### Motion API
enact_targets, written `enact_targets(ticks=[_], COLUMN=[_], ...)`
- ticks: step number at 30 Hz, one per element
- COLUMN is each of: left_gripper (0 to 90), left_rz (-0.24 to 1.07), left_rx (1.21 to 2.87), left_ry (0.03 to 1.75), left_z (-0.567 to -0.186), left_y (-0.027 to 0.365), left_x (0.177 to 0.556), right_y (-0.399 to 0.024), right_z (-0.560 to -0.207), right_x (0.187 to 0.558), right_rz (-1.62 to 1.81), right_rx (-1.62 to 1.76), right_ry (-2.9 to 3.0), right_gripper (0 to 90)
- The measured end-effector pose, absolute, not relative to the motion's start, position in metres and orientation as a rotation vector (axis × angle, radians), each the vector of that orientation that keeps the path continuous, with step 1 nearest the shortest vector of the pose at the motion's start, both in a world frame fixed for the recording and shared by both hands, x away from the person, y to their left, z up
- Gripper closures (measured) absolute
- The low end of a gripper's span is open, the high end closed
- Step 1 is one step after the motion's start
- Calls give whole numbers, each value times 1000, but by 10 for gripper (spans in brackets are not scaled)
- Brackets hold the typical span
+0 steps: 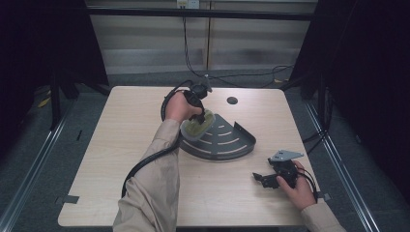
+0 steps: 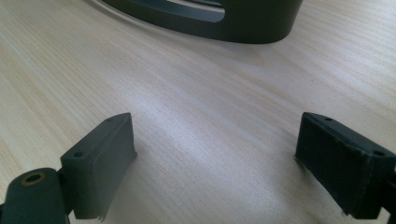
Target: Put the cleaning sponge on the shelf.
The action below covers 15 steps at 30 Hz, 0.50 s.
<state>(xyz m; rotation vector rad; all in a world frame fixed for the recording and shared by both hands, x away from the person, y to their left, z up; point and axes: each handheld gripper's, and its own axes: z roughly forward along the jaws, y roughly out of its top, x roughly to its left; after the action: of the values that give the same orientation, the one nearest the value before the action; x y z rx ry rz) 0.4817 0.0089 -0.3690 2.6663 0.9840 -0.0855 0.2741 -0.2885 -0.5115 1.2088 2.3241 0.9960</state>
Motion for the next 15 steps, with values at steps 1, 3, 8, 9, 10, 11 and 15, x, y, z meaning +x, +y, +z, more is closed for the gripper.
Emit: enact_targets(ticks=[1, 3, 8, 9, 10, 11, 15], left_gripper=[720, 720, 719, 719, 719, 719, 719], left_rz=[-88, -88, -107, -108, -106, -110, -123], left_rx=[2664, 2667, 2672, 2672, 2672, 2664, 2675], left_ry=[986, 984, 983, 978, 981, 988, 981], left_z=[-370, -373, -380, -381, -383, -384, -391], left_y=[9, 8, 6, 5, 5, 4, 3], left_x=[482, 482, 483, 483, 483, 483, 485], right_y=[-289, -289, -289, -288, -288, -288, -288], right_z=[-511, -511, -512, -512, -512, -512, -512], right_x=[274, 274, 274, 274, 274, 274, 274], right_rz=[996, 996, 997, 998, 999, 999, 999], right_rx=[1208, 1208, 1208, 1207, 1207, 1207, 1207], right_ry=[2324, 2324, 2323, 2321, 2321, 2322, 2322], right_gripper=[111, 111, 111, 111, 111, 110, 110])
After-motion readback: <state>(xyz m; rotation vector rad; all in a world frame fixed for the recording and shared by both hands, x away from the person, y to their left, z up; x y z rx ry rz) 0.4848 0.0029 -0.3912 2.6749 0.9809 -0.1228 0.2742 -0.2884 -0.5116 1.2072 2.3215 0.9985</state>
